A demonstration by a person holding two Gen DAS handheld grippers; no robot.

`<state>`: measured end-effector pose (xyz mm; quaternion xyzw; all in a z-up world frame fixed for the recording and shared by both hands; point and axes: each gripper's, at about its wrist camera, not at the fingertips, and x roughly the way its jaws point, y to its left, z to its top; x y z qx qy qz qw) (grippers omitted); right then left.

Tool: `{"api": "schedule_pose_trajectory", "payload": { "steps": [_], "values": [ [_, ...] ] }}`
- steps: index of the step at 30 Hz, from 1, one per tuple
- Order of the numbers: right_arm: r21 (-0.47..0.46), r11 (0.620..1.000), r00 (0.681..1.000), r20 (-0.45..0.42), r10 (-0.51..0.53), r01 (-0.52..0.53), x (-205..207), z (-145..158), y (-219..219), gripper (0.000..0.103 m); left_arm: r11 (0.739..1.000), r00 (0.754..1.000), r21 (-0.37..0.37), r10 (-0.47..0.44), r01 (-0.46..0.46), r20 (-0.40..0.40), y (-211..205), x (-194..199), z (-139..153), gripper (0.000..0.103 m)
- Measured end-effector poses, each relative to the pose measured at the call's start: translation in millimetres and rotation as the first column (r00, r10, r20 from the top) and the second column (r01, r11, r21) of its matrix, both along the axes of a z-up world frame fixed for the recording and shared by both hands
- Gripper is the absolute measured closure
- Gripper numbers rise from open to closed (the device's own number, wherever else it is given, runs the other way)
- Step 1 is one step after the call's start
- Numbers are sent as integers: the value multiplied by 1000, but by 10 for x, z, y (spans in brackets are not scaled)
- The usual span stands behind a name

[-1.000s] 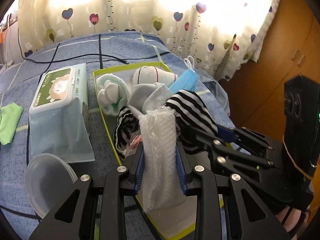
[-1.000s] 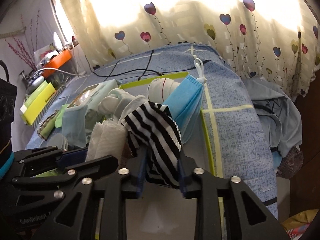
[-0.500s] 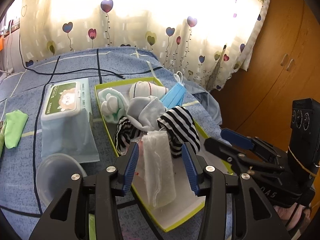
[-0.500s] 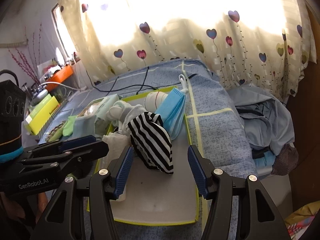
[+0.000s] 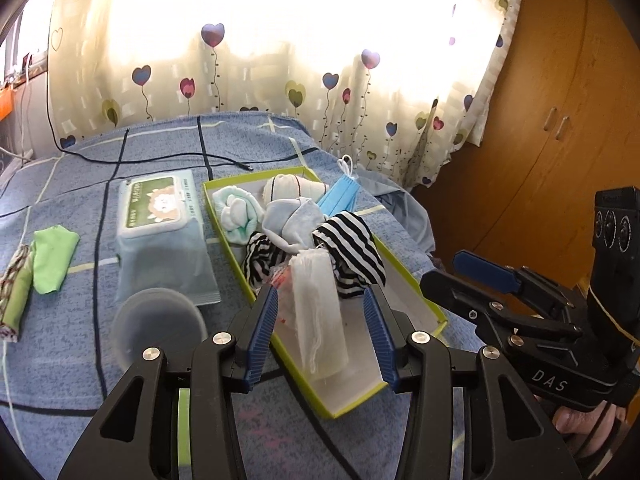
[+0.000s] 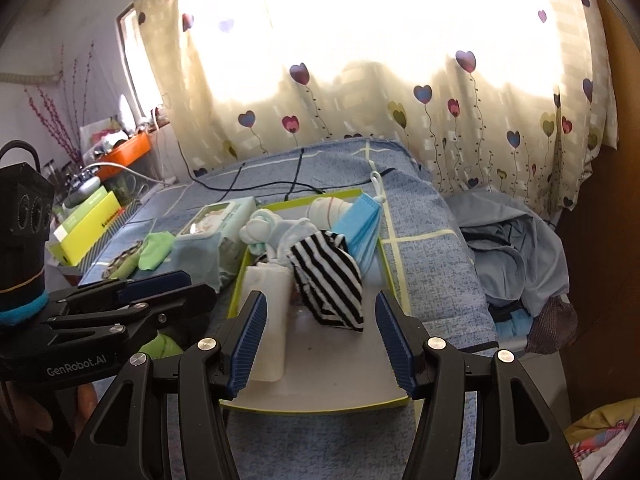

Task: Organize soft objects
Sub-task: 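Move both grippers back from the box toward the remaining cloths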

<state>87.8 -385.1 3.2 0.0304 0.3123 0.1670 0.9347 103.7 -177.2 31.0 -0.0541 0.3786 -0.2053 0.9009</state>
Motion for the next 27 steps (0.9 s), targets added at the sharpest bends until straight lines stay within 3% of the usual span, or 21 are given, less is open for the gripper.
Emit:
{"api": "schedule_pose_trajectory", "payload": {
  "steps": [7,13,27],
  "values": [
    [-23,999,999,40,24,-23,-212,174,276,47,999,998,-34,9,-7,55,285,-241,154,57],
    [-52,997,996,60,64,-61,-274,268,579,46,998,998,-37,43,-41,54,566,-343,175,57],
    [-93,985,988,29,150,-147,-149,251,1114,46,990,989,-50,132,-129,61,1109,-357,123,57]
  ]
}}
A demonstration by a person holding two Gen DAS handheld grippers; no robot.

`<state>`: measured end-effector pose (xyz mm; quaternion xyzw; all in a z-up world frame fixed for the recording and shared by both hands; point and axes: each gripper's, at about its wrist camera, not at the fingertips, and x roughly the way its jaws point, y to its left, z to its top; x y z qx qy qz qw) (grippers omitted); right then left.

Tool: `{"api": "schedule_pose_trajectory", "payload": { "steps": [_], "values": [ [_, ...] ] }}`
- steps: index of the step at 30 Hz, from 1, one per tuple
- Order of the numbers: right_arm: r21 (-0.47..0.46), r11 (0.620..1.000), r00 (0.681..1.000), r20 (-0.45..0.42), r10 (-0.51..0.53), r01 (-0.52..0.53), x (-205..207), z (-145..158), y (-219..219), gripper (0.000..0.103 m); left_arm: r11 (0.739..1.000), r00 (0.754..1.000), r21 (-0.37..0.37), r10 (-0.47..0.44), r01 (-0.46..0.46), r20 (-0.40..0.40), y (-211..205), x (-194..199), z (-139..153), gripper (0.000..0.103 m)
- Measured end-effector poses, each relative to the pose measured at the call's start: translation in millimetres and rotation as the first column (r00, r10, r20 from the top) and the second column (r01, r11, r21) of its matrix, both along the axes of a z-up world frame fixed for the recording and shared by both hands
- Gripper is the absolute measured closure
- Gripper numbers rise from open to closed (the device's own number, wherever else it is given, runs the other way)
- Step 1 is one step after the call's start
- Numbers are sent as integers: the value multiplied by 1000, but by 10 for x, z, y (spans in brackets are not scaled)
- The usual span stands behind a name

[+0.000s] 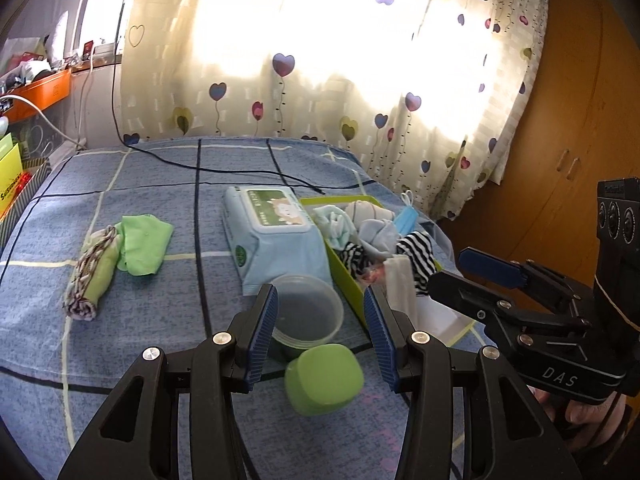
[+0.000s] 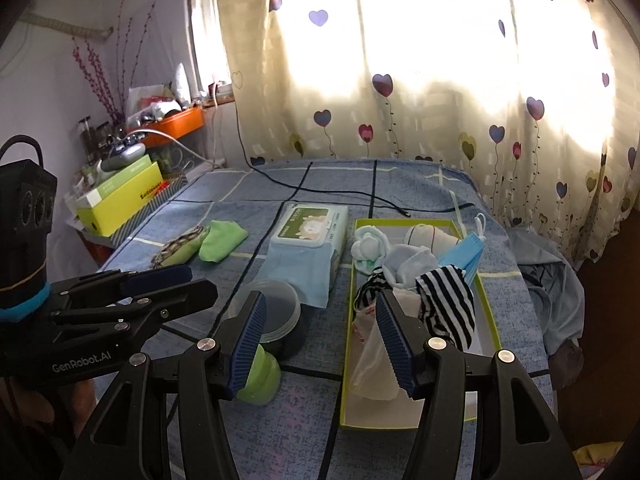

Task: Organize soft objects
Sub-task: 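Move both grippers back from the box toward the remaining cloths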

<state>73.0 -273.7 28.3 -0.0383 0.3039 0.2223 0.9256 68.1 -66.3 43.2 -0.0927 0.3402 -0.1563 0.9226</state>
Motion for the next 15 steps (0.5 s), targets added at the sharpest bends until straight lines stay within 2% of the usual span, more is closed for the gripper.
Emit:
{"api": "schedule_pose_trajectory", "payload": {
  "steps": [4,15],
  "values": [
    [-7,1000,1000,-7,25,-25,57,-20,106,46,1000,1000,-9,26,-26,10,113,4,-17,57],
    [-24,998,997,-61,50,-52,237,-154,271,46,999,999,-9,37,-37,-26,248,123,-154,57]
  ]
}}
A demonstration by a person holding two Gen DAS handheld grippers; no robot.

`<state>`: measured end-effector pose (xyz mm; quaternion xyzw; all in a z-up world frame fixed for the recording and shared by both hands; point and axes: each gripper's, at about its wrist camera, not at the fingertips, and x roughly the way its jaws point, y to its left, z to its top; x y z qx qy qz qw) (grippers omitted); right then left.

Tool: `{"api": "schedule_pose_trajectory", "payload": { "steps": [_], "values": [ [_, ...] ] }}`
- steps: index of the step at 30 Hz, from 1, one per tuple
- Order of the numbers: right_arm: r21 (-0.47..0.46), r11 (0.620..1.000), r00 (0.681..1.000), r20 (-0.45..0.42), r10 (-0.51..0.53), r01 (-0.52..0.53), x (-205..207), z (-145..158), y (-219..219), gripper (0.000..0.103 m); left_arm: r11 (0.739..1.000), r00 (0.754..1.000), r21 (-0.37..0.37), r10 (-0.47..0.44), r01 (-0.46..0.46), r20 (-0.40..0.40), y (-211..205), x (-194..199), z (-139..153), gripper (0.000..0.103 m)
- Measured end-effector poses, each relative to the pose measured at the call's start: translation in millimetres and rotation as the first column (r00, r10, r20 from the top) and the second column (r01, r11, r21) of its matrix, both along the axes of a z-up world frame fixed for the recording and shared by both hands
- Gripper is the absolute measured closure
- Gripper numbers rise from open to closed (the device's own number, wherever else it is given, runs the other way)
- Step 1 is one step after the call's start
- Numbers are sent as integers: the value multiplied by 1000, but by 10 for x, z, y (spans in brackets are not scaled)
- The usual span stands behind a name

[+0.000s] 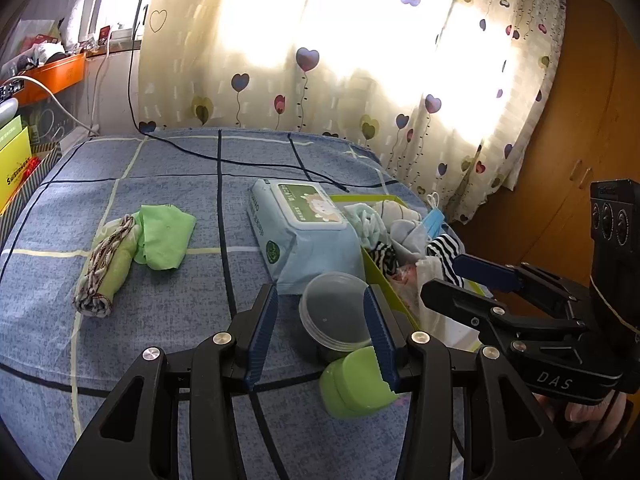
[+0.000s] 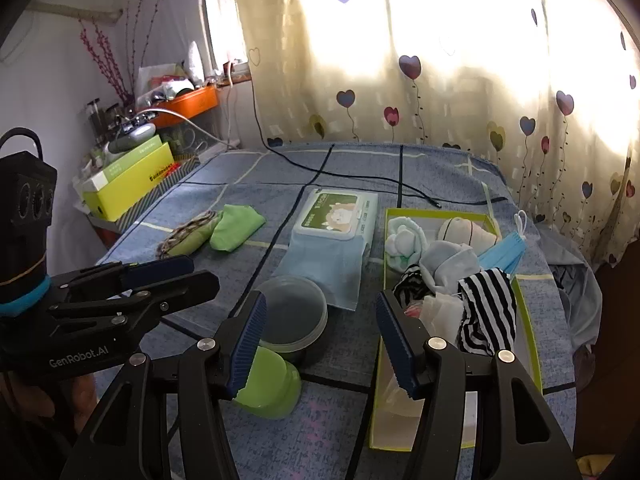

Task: Organize soft objects
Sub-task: 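Move both grippers back from the box toward the remaining cloths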

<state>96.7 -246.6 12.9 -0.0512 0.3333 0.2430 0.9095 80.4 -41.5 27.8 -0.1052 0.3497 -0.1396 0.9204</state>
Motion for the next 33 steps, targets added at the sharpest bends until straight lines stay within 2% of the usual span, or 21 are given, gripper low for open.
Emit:
{"api": "schedule_pose_trajectory", "payload": {
  "steps": [10,16,28,33],
  "values": [
    [-3,1000,999,-15,28,-28,71,-2,162,46,999,999,-1,36,-36,-13,219,75,-41,57],
    [-5,998,998,-29,64,-64,141,-20,347,46,996,995,8,94,-94,-29,465,80,-93,57],
    [-19,988,987,-60,149,-151,317,-42,854,46,971,969,67,233,-228,-84,1052,197,-188,57],
    [-42,983,982,-68,174,-177,334,-73,987,46,964,960,111,253,-241,-115,1188,326,-285,57]
  ]
}}
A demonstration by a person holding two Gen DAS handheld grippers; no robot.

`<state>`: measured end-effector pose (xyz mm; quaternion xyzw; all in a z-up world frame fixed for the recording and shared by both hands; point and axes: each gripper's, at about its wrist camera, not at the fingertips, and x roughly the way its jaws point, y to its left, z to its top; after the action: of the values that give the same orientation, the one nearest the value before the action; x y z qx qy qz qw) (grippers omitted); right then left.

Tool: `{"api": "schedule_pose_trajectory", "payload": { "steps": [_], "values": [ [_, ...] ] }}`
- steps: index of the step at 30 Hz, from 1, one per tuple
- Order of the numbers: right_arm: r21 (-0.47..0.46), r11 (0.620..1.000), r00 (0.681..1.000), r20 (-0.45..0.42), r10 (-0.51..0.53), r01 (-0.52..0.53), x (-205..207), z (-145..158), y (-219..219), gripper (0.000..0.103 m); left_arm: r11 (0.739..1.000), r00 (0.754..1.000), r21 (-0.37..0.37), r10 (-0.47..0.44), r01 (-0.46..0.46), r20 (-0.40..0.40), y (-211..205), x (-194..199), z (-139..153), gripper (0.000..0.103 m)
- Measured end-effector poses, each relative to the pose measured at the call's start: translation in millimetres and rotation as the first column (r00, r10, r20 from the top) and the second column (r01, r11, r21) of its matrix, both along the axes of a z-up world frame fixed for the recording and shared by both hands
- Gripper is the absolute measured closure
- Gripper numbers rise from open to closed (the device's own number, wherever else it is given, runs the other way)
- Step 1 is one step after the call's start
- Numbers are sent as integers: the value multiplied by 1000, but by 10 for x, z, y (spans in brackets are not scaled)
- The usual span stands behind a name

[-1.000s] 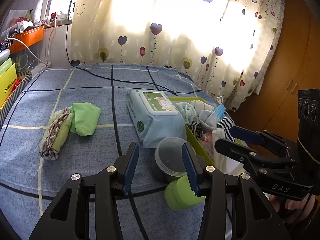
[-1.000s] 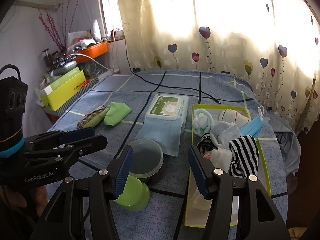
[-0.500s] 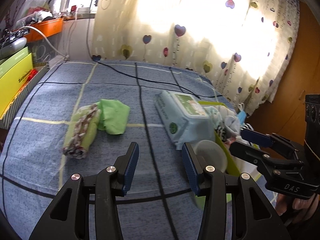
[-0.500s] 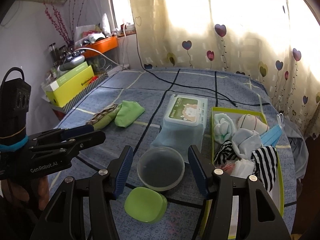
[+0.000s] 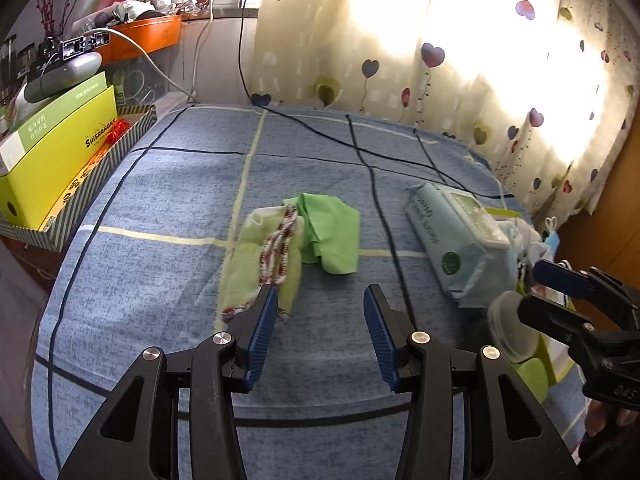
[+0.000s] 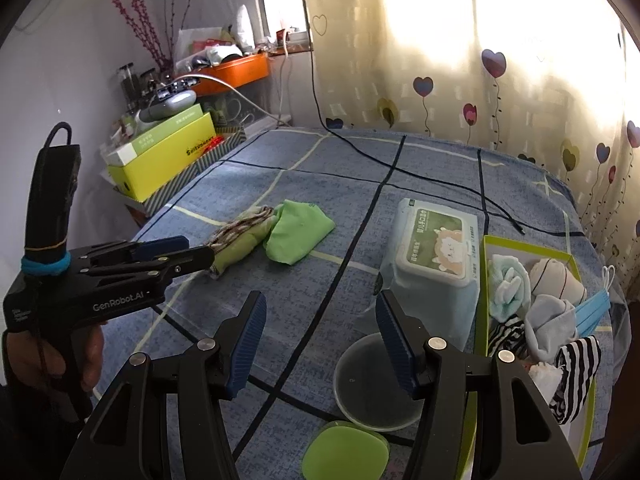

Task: Organize soft objects
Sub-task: 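Move both grippers back from the box toward the remaining cloths, then grasp green patterned cloth with left gripper while right gripper grasps light green cloth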

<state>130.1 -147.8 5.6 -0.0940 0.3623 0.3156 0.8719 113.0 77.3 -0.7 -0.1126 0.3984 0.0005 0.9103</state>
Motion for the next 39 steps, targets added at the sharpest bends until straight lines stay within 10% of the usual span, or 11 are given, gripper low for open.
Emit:
{"api": "schedule_pose_trajectory", "payload": {
  "steps": [19,39],
  "values": [
    [-66,995,995,-60,77,-80,287,-116,430,46,998,995,52,25,-20,-96,320,474,-469,57],
    [-116,990,967,-249,49,-80,871,-366,984,46,991,995,-106,70,-78,-70,615,245,-498,71]
  ]
}}
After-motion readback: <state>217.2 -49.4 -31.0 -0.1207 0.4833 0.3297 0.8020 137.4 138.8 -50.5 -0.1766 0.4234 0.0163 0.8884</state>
